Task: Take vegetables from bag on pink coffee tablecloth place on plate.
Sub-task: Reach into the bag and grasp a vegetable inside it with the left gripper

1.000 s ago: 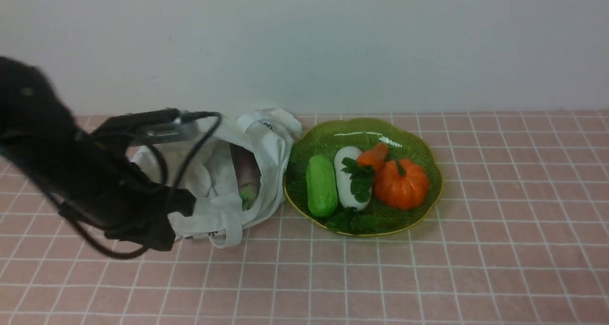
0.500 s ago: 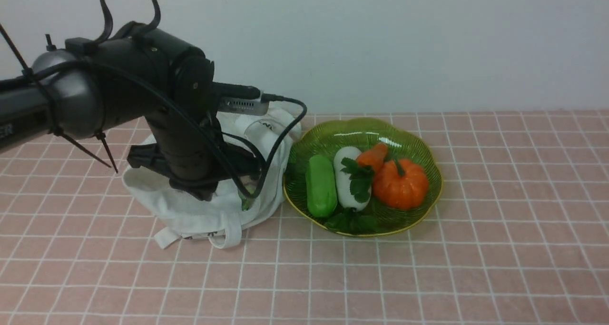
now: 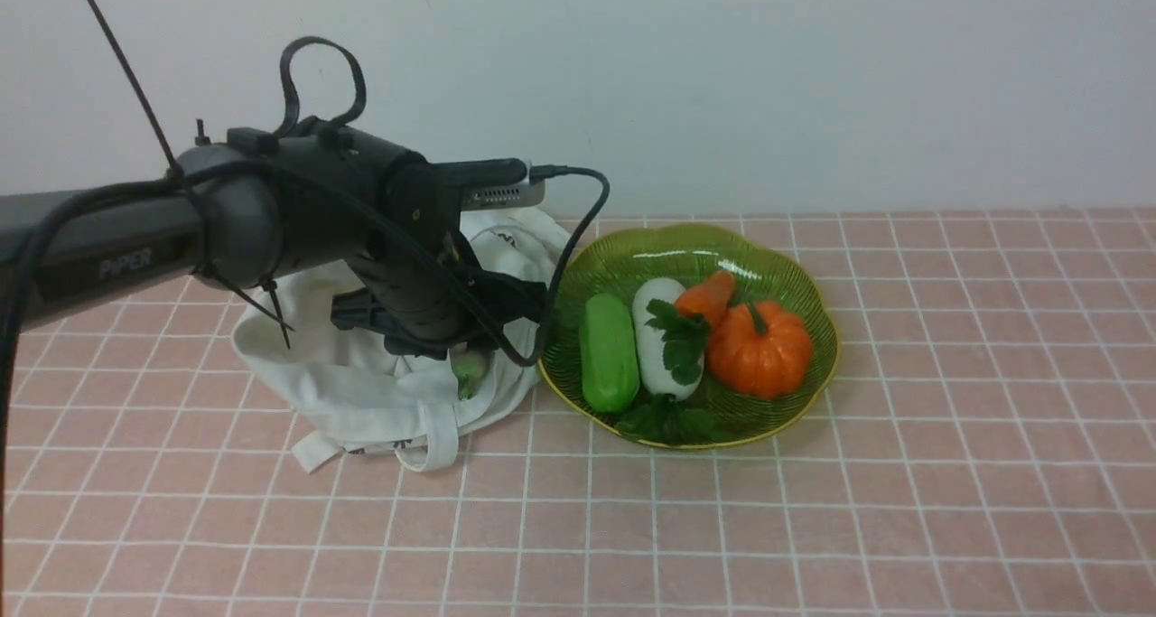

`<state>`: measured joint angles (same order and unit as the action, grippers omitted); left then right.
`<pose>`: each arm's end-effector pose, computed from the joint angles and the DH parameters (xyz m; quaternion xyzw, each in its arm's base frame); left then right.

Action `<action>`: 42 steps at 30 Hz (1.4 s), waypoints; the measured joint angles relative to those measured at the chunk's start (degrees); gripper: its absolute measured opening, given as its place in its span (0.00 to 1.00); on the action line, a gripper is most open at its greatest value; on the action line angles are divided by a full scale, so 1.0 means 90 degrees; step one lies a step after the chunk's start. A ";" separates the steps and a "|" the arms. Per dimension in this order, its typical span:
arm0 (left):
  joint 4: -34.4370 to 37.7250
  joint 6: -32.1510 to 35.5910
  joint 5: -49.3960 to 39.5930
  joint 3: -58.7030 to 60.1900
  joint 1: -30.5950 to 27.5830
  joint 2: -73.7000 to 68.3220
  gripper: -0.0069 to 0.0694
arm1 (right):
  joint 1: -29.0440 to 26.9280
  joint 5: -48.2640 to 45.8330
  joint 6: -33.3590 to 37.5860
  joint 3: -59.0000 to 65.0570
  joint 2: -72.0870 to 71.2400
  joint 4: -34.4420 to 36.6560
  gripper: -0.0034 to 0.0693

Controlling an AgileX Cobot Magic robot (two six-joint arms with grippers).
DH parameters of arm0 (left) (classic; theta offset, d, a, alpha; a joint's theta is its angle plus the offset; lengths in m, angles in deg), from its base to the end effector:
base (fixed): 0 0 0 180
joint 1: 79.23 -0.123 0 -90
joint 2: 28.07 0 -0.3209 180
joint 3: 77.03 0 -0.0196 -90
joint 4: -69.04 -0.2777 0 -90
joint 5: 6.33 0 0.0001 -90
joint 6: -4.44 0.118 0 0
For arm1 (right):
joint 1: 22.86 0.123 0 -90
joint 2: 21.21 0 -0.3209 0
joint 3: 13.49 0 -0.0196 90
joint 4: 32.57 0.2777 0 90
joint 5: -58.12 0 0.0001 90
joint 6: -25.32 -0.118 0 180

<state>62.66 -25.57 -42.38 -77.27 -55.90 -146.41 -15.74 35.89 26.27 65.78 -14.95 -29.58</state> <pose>0.4237 -0.1743 0.1861 -0.0202 0.9736 -0.0627 0.2184 0.0679 0.0108 0.1631 -0.0432 0.8065 0.0539 0.5872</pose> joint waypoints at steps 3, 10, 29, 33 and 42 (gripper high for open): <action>-0.0424 -0.0357 0.0138 0.0000 -0.0045 -0.0073 0.56 | 0.0000 0.0000 0.0000 0.0000 0.0000 0.0000 0.02; -0.1036 -0.0837 0.0205 0.0000 -0.0075 -0.0124 0.57 | 0.0000 0.0000 0.0000 0.0000 0.0000 0.0000 0.02; -0.1037 -0.1678 0.0925 0.0000 -0.0075 -0.0729 0.57 | 0.0000 0.0000 0.0000 0.0000 0.0000 0.0000 0.02; -0.1045 -0.1701 0.1009 0.0000 -0.0075 -0.0866 0.54 | 0.0000 0.0000 0.0000 0.0000 0.0000 0.0000 0.02; -0.1223 -0.1555 -0.0141 0.0000 -0.0075 -0.0401 0.43 | 0.0000 0.0000 0.0000 0.0000 0.0000 0.0000 0.02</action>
<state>51.65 -39.56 -43.66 -77.27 -56.57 -150.02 -15.74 35.89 26.27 65.78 -14.95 -29.58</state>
